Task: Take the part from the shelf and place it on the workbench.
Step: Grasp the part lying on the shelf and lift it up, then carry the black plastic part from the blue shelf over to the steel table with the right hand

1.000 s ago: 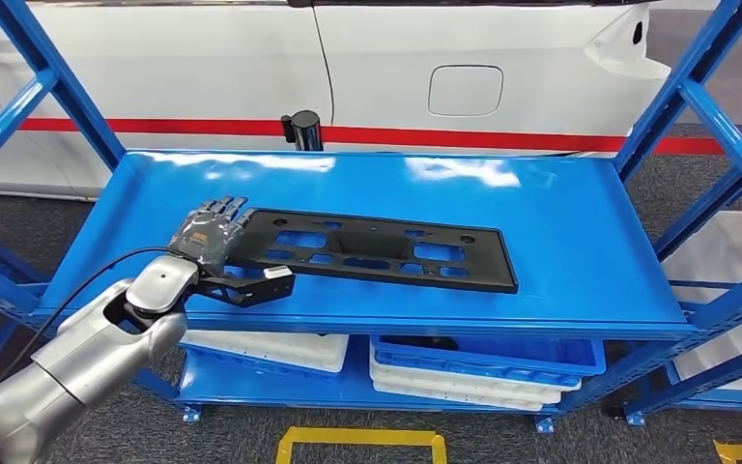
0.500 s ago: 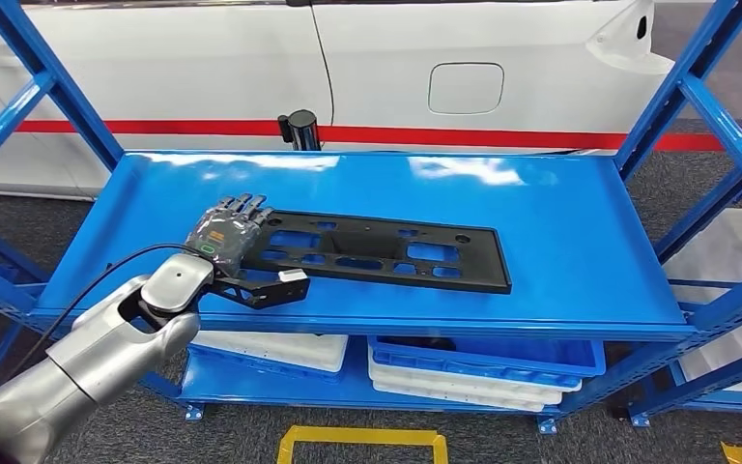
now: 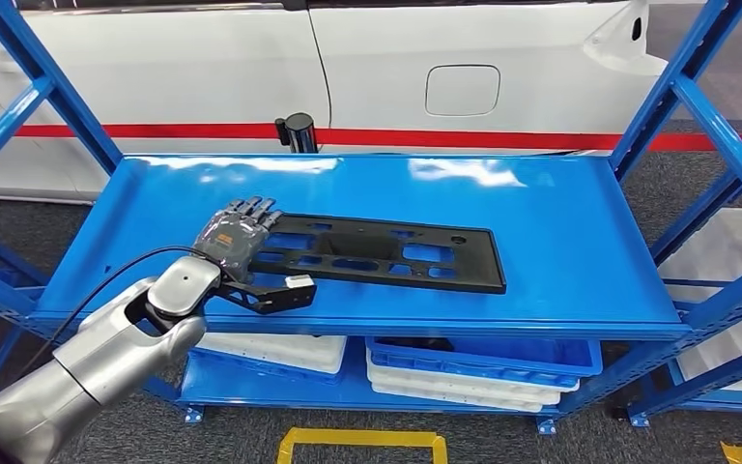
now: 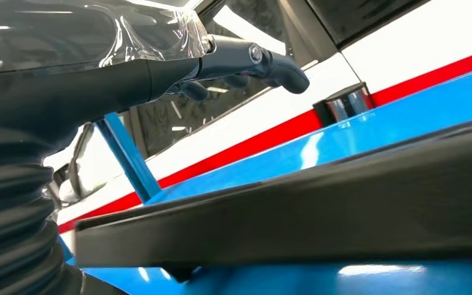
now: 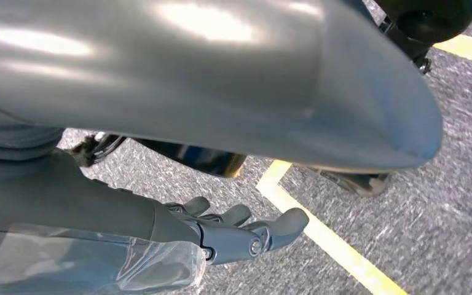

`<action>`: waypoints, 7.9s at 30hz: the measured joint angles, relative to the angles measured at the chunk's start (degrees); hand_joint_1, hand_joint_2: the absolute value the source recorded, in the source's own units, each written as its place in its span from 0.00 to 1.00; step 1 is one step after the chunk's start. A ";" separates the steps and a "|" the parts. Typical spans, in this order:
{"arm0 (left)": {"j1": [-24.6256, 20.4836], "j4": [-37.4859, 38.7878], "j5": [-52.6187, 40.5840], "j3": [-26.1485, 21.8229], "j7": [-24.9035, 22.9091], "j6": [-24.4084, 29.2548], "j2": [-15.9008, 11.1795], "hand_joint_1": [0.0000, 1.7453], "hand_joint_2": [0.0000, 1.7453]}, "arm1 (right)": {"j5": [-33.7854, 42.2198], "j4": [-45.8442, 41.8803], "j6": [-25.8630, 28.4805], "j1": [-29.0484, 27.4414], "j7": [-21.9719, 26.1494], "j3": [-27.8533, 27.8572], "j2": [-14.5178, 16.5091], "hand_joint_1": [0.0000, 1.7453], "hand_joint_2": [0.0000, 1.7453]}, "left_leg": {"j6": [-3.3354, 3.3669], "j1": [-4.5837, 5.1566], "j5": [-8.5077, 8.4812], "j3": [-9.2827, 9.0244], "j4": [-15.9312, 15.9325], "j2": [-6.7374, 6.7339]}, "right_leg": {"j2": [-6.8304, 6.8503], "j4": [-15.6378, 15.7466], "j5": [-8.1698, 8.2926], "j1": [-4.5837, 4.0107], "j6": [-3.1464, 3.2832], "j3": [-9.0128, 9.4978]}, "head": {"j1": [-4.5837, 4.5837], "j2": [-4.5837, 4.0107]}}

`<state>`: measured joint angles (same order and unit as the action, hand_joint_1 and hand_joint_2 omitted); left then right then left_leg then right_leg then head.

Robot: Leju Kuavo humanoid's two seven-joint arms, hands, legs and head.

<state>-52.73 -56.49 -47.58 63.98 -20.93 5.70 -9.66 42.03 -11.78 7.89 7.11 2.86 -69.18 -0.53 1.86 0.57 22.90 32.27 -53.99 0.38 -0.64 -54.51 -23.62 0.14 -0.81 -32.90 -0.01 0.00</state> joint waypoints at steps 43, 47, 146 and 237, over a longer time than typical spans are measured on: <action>0.95 3.20 8.47 -1.95 3.40 6.52 0.34 1.00 1.00 | -0.21 0.00 -0.02 -0.33 0.69 -0.02 -0.02 0.00 0.00 | 1.40 -0.58 -0.06 -1.95 1.16 -0.25 | 0.13 -17.60 -8.17 0.49 -2.29 -7.30 | 0.10 -0.01; 2.21 2.97 14.98 -4.58 4.97 11.34 -0.16 1.00 1.00 | 0.07 0.01 -0.02 -0.34 0.70 -0.01 -0.17 0.00 0.00 | 1.01 -0.59 0.17 -2.14 1.02 0.07 | 0.16 -4.60 -1.39 0.56 -2.18 -1.07 | 0.11 -0.01; 45.94 -41.80 43.32 -19.11 46.46 24.38 2.42 1.00 1.00 | 4.20 0.02 -0.02 -0.17 1.38 1.09 -2.12 0.00 0.00 | 1.35 0.12 1.37 -2.34 0.27 -0.04 | 0.28 0.29 -1.43 -0.12 -1.25 2.09 | 0.13 -0.01; 44.71 -42.00 45.01 -15.69 46.99 24.62 3.39 1.00 1.00 | 3.96 0.04 -0.02 -0.09 0.86 1.43 -1.70 0.00 0.00 | 2.56 -0.08 -0.09 -3.05 2.92 -1.22 | 0.10 -15.76 -8.09 -0.03 -2.38 -4.17 | 0.49 -0.01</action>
<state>-8.02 -98.49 -2.56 48.29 26.05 30.32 -6.27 45.99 -11.74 7.87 7.02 3.72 -67.76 -2.23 4.42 0.49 22.81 29.22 -51.07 -0.84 -0.54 -70.27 -31.71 0.12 -3.18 -37.07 0.48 -0.01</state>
